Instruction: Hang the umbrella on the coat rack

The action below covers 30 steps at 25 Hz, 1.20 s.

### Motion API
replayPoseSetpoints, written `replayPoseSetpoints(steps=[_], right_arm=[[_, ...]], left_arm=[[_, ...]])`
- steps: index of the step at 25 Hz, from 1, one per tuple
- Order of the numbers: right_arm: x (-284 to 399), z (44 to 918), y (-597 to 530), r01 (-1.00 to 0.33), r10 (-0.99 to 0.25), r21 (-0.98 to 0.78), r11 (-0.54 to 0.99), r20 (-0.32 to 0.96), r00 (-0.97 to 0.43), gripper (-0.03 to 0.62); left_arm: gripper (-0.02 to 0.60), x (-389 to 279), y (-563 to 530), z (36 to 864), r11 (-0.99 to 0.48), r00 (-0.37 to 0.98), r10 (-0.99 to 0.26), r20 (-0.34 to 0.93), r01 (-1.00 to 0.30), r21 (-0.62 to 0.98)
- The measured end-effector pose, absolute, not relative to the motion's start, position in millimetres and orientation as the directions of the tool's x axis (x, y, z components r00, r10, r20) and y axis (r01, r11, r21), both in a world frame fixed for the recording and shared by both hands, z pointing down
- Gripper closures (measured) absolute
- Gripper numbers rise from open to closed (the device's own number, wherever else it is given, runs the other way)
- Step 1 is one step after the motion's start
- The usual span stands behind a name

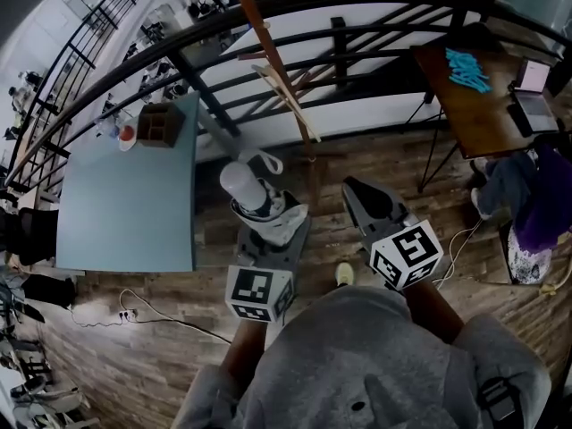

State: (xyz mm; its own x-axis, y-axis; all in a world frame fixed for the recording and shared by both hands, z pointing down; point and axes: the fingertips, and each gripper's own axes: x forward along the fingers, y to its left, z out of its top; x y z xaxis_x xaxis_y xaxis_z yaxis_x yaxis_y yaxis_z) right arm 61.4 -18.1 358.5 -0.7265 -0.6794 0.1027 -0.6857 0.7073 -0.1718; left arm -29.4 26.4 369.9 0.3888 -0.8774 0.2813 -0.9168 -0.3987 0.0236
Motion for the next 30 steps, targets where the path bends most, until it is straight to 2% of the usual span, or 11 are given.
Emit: replayPoseSetpoints(steps=[14, 30], right_arm=[[76.8, 355.7, -46.0, -0.67, -0.672, -0.19, 0.718, 0.064, -0.738, 0.563], [67.9, 359.8, -47.6, -0.665, -0.665, -0.185, 0.724, 0.071, -0.743, 0.563]], left_arm=[[0.321, -7.6, -0.8, 367.6, -0.402, 0.387, -0.882, 0.271, -0.915, -0.002], [0.321, -13.1, -6.3, 369.5, -0.407, 0.393, -0.882, 0.26, -0.913, -0.001]])
